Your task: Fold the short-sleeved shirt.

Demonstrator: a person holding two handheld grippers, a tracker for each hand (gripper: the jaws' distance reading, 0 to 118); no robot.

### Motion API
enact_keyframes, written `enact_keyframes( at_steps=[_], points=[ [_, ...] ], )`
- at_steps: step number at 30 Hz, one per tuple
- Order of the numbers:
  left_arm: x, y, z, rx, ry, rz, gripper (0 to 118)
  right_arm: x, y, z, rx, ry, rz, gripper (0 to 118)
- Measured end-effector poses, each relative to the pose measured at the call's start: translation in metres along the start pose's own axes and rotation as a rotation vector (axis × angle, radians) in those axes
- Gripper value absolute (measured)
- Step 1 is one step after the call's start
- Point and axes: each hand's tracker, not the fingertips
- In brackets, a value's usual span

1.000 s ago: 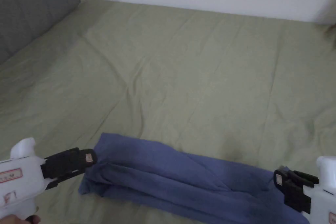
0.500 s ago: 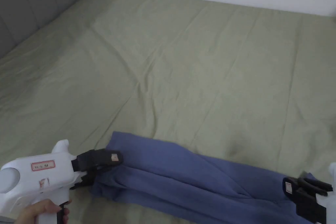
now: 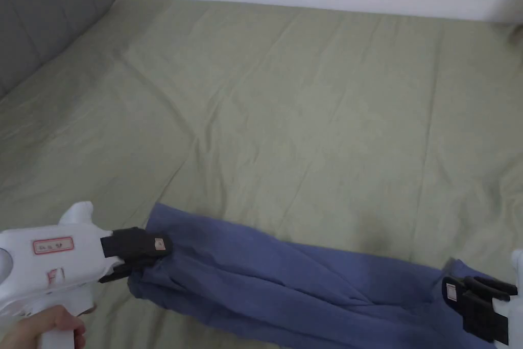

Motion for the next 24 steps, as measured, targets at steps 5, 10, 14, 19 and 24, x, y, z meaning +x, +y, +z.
enact_keyframes(
  at_steps=[5, 10, 14, 19, 24],
  points=[
    [0.101, -0.02, 0.012, 0.015, -0.007, -0.233, 8, 0.026, -0.008, 0.012, 0.034, -0.021, -0.067, 0],
    [0.197, -0.066, -0.044, -0.141, -0.141, -0.382, 8, 0.055, -0.017, 0.027, 0.064, -0.039, -0.128, 0],
    [0.233, -0.105, -0.125, -0.359, -0.148, -0.462, 8, 0.08, -0.028, 0.043, 0.093, -0.071, -0.178, 0],
    [0.244, -0.144, -0.21, -0.507, -0.064, -0.443, 8, 0.11, -0.043, 0.055, 0.115, -0.1, -0.296, 0],
    [0.247, -0.16, -0.233, -0.575, -0.083, -0.465, 77, 0.126, -0.054, 0.061, 0.11, -0.133, -0.325, 0]
  ],
)
